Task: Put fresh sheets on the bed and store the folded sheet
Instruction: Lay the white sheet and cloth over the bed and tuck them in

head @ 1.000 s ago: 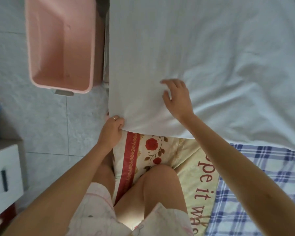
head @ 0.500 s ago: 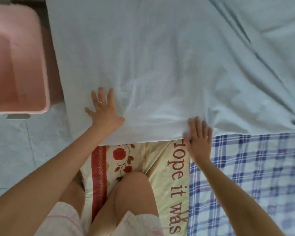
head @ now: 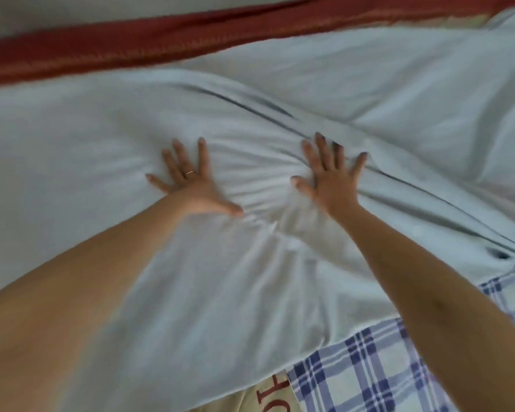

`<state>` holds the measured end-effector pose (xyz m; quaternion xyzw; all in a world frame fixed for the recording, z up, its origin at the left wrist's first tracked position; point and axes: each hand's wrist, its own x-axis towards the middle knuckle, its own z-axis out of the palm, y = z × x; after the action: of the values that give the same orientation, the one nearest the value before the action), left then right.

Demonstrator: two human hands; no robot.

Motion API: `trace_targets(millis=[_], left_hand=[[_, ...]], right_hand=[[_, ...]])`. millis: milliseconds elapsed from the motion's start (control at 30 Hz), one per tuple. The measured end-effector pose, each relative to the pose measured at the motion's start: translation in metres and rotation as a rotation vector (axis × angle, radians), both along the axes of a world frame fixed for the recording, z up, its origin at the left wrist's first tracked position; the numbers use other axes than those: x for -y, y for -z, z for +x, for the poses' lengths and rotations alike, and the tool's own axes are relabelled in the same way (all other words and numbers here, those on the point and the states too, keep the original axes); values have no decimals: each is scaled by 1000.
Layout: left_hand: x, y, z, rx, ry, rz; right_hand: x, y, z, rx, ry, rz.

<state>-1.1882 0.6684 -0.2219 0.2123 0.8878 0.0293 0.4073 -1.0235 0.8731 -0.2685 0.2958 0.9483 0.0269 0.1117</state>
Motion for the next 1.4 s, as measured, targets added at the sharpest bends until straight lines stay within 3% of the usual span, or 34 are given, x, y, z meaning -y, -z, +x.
trace_targets(millis=[67, 200, 333, 767, 1400], left_hand=[[-26, 6, -16, 2, 11, 7], [-48, 22, -24, -16, -19, -83], [-54, 20, -21, -20, -33, -140], [-76, -5, -36, 155, -65, -327], [-97, 1, -45, 194, -58, -534]], right_hand=[[-44, 1, -13, -87, 123, 3], [-76, 22, -14, -386, 116, -5], [-78, 26, -10, -464, 96, -16], [-85, 12, -18, -217, 145, -163], [-92, 19, -20, -201, 151, -239]])
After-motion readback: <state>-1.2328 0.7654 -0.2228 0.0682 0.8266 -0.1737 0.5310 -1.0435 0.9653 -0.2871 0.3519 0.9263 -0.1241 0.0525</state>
